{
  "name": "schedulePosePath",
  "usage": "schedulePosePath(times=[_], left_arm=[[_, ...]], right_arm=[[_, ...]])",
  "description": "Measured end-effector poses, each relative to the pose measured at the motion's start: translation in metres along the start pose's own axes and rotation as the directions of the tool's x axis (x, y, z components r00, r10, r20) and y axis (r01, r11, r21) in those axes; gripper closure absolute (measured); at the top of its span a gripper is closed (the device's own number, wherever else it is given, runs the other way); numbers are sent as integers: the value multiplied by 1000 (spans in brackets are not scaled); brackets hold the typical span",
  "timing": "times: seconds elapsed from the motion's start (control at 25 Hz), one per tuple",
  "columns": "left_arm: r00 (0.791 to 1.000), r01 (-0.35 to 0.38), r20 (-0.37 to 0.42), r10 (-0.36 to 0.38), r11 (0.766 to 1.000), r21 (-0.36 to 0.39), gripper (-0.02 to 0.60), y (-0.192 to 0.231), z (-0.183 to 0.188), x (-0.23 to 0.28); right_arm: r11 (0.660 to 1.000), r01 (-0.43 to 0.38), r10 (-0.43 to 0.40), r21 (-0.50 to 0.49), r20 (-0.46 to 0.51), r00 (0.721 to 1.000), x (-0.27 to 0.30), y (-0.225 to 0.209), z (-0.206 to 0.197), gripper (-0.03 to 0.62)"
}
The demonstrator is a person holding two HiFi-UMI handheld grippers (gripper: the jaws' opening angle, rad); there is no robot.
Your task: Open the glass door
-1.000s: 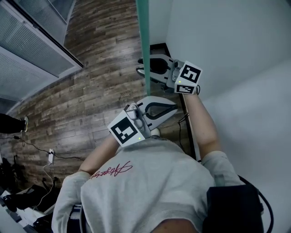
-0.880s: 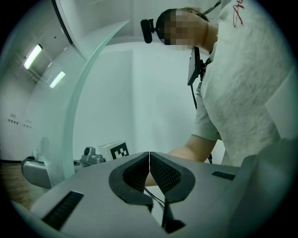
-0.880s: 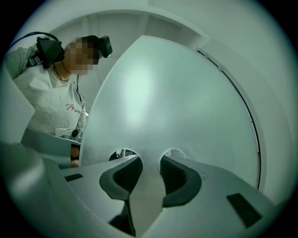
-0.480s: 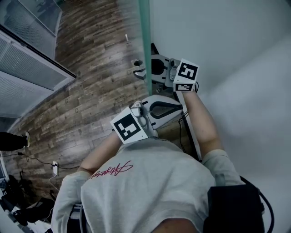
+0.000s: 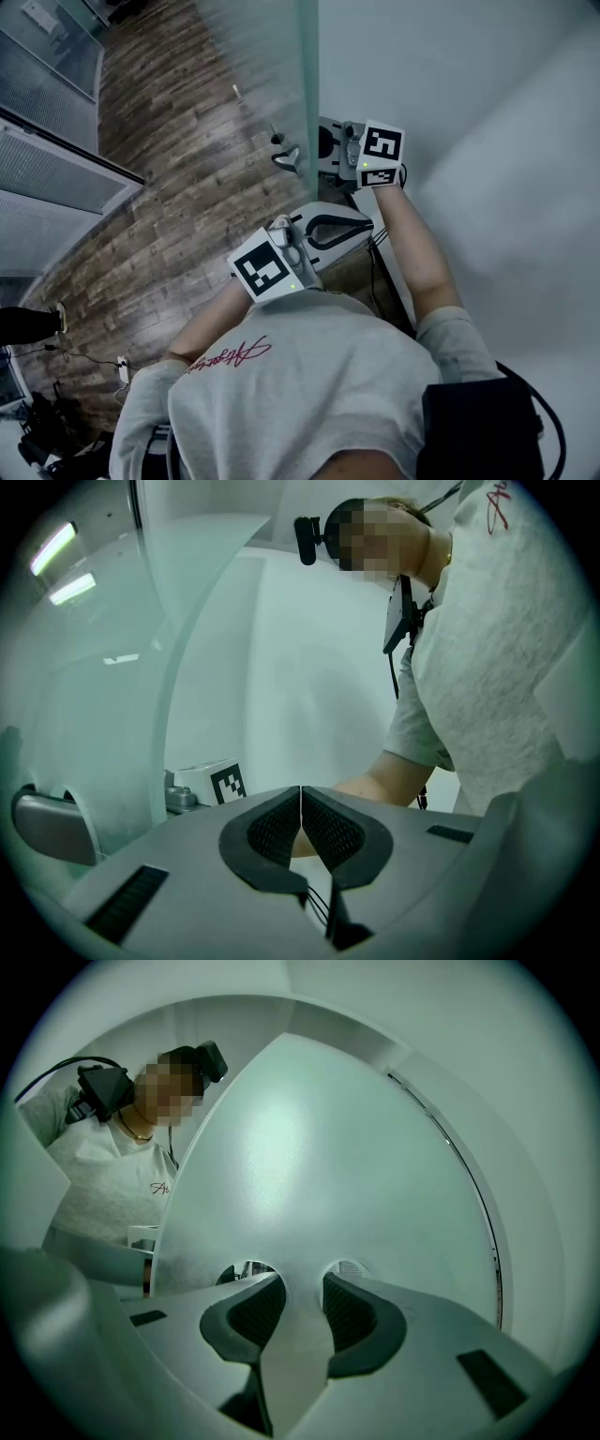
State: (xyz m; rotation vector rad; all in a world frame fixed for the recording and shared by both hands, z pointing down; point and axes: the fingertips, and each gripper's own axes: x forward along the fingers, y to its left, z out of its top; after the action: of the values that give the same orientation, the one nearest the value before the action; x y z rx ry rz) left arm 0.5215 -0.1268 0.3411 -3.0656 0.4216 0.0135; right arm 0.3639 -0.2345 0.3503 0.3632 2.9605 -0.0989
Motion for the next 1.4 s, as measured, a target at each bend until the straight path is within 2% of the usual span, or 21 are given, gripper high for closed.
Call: schedulePosePath(times=[0.56,0.92,1.4], left_arm=[[998,67,6,-67,998,-18,564,-7,6,-11],[999,45,-16,-46,998,-44,563,-5,-5,6],[1000,10,-16,-11,999,-53,565,0,-2,0]], right_arm=[[999,-45,45,16,-7,999,-4,6,10,457],[998,-53,53,28,11,999,-39,2,12,434],[994,-93,92,61,18,996,-38,4,18,434]])
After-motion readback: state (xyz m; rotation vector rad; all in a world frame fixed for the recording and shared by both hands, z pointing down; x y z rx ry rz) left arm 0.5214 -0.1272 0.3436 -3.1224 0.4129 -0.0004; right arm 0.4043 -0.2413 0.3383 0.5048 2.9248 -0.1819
